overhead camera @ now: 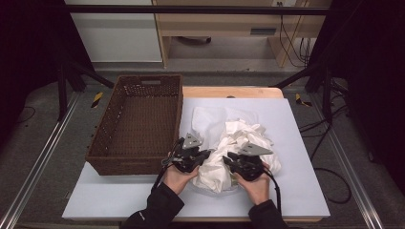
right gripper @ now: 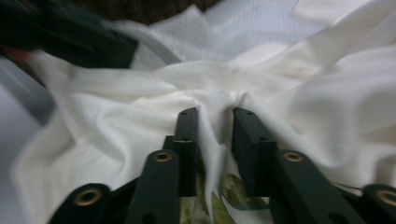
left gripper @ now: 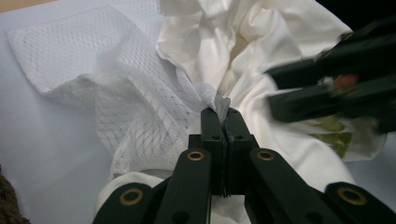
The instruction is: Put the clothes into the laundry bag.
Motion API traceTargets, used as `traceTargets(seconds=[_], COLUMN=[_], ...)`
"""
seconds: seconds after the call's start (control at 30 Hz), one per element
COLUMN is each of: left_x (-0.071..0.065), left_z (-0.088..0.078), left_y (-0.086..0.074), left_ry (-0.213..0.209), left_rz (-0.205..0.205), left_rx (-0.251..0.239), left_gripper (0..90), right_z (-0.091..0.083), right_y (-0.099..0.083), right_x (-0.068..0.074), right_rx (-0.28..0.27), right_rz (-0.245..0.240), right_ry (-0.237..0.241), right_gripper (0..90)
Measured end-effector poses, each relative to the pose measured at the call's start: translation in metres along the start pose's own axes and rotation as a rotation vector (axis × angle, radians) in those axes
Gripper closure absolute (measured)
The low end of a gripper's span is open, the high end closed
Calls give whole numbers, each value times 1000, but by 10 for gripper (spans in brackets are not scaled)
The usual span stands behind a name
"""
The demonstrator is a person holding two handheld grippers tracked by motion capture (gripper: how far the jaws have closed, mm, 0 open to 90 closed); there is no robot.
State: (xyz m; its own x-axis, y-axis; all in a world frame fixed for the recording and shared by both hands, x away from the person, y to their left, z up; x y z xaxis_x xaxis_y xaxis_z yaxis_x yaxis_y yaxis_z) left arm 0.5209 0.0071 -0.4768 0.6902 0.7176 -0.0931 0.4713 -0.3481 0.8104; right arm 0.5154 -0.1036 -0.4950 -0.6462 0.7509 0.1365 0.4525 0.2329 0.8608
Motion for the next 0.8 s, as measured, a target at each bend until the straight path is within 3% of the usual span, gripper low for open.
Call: traceTargets(seconds=[0.07, 0.13, 0.17, 0.27, 0.33, 0.47, 0.53, 0.57, 0.63, 0.67, 0.73, 0.8], left_x=[0, -1, -1, -2, -2, -3, -3, -2, -1, 0, 1, 2], left_z=[0, 1, 1, 2, 2, 1, 1, 1, 2, 3, 2, 0], left_y=[-1, -1, -1, -2, -2, -1, -1, -1, 0, 0, 1, 3], left_ry=[1, 1, 4, 5, 1, -3, -3, -4, -4, -5, -4, 0], left_rz=[1, 5, 11, 20, 16, 17, 22, 21, 17, 14, 8, 8], left_rx=[1, 0, 2, 5, 4, -2, -2, -1, 2, 1, -2, -5], left_gripper=[893, 893, 893, 893, 893, 893, 893, 893, 893, 893, 893, 893], right_z=[-21, -34, -34, -34, -31, -5, 12, 19, 28, 28, 23, 9], right_y=[12, 20, 22, 34, 42, 44, 36, 29, 14, 9, 7, 16], right_x=[-8, -24, -29, -48, -53, -78, -89, -92, -93, -91, -86, -74], right_rx=[-61, -84, -80, -88, -100, -29, 32, 67, 150, 184, 207, 168], right_rz=[-1, -16, -20, -62, -70, -79, -48, -23, 1, 0, -13, -42], right_ry=[13, -27, -43, -155, -160, -214, -214, -206, -171, -156, -144, -116], right_gripper=[575, 498, 451, 408, 348, 274, 304, 366, 528, 665, 764, 784])
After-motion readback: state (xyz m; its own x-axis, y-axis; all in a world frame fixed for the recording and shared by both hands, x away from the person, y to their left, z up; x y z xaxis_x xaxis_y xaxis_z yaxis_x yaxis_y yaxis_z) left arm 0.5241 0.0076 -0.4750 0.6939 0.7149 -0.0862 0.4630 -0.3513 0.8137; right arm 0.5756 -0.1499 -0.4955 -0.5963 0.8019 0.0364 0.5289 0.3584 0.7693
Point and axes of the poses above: each handheld gripper's, and its own axes: z roughly forward along the jaws, y roughly out of its top, x roughly to its left, the point moved 10 cm from there along z, roughly forward along the jaws, and after that the axes turned 3 degrees about y, right-handed, at the moved point
